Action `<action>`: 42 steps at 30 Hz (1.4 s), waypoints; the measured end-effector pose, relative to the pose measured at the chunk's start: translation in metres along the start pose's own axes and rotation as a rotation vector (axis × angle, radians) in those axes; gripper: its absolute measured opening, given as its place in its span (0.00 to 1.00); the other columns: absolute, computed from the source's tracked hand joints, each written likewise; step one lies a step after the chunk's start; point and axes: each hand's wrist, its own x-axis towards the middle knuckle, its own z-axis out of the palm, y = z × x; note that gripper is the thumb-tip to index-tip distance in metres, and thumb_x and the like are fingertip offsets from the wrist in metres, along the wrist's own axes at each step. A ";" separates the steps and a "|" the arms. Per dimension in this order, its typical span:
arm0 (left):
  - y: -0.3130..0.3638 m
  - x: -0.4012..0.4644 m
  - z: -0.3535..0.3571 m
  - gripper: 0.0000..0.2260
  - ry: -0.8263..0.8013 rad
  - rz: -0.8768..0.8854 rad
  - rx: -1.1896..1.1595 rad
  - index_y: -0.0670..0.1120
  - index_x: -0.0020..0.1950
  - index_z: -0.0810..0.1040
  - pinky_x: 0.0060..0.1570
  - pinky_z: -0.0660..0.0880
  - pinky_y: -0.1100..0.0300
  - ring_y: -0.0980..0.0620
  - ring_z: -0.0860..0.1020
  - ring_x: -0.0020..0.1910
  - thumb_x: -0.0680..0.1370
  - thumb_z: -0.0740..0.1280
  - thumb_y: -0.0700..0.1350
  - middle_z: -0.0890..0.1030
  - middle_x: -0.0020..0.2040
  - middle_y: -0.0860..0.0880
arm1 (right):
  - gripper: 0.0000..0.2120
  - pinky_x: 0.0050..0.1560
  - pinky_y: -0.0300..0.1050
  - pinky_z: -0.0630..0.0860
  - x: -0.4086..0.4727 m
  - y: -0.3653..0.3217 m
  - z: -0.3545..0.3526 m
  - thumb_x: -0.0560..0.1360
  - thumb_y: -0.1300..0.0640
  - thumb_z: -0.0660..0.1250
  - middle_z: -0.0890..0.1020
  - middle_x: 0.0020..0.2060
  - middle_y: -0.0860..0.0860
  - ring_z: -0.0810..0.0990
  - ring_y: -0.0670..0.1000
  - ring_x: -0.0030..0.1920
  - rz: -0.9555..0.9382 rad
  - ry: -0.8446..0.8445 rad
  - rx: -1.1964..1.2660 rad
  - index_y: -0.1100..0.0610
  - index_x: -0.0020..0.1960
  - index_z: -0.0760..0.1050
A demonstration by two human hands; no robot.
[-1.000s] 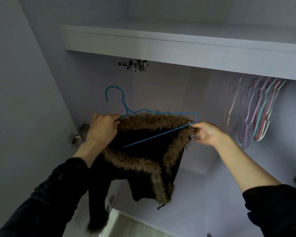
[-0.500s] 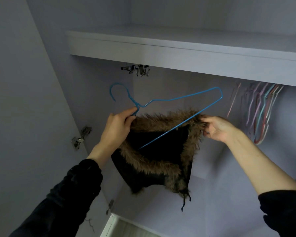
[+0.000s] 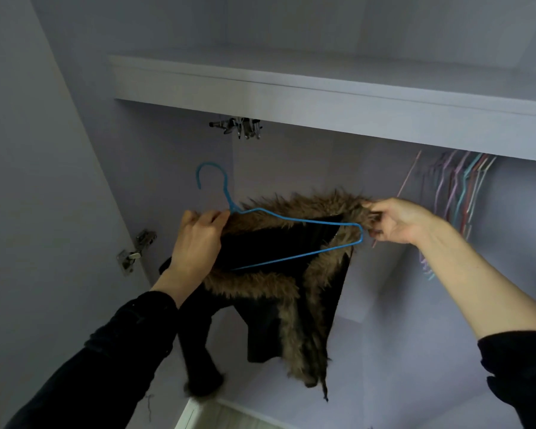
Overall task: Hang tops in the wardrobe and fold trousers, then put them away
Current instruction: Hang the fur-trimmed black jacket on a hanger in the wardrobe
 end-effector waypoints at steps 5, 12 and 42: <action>-0.009 0.003 -0.002 0.22 -0.031 0.015 0.108 0.35 0.52 0.81 0.39 0.74 0.50 0.38 0.75 0.31 0.59 0.72 0.25 0.81 0.41 0.36 | 0.10 0.35 0.40 0.60 -0.002 0.011 0.003 0.77 0.64 0.60 0.79 0.22 0.44 0.76 0.42 0.22 -0.026 0.009 -0.227 0.53 0.41 0.74; -0.013 -0.011 -0.005 0.23 -0.126 -0.028 0.198 0.35 0.52 0.80 0.43 0.62 0.50 0.37 0.76 0.32 0.58 0.73 0.26 0.80 0.41 0.36 | 0.10 0.36 0.39 0.61 0.002 0.039 0.017 0.78 0.64 0.60 0.78 0.22 0.45 0.77 0.44 0.25 0.096 -0.004 -0.286 0.53 0.40 0.70; -0.012 -0.018 0.013 0.22 -0.264 -0.061 0.124 0.41 0.66 0.73 0.52 0.59 0.54 0.39 0.73 0.47 0.72 0.62 0.30 0.77 0.55 0.40 | 0.37 0.66 0.47 0.66 0.010 0.024 0.014 0.63 0.62 0.76 0.68 0.68 0.57 0.65 0.55 0.71 0.118 -0.125 -0.339 0.56 0.68 0.65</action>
